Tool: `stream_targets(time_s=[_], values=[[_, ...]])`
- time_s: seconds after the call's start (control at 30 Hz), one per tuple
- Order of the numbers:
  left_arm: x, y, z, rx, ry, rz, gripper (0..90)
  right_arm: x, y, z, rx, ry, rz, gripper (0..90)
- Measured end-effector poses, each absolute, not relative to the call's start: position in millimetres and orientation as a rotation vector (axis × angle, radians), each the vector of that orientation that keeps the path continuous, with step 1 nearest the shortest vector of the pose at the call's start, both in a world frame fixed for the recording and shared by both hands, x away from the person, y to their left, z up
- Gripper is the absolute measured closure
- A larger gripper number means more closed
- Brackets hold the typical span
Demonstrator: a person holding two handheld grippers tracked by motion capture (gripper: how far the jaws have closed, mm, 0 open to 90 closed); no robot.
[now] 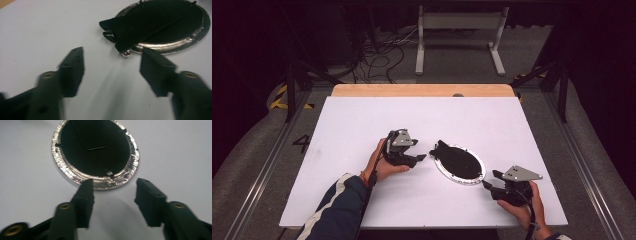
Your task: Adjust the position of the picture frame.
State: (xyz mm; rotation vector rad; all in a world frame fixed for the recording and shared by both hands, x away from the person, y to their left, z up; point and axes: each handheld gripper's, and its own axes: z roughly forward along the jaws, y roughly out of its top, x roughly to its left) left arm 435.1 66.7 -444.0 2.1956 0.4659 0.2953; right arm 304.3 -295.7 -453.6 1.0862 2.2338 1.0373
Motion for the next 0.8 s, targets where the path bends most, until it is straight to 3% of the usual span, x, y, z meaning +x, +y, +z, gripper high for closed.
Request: stream_targets(time_s=[0.07, 0.2, 0.33, 0.8], values=[[437.7, 60.7, -443.3, 2.201, 0.461, 0.309, 66.2, 304.5, -295.3, -454.6, 1.073, 2.259, 1.045, 68.6], [447.9, 48.6, -439.3, 2.200, 0.483, 0.311, 79.2, 305.7, -292.3, -456.9, 1.060, 2.302, 1.018, 84.0], [456.3, 37.7, -441.5, 2.216, 0.522, 0.293, 81.0, 307.3, -291.1, -458.3, 1.061, 2.318, 1.010, 89.8], [467.2, 9.0, -455.2, 2.325, 0.501, 0.307, 83.2, 309.5, -287.9, -458.5, 1.050, 2.337, 1.022, 90.0]])
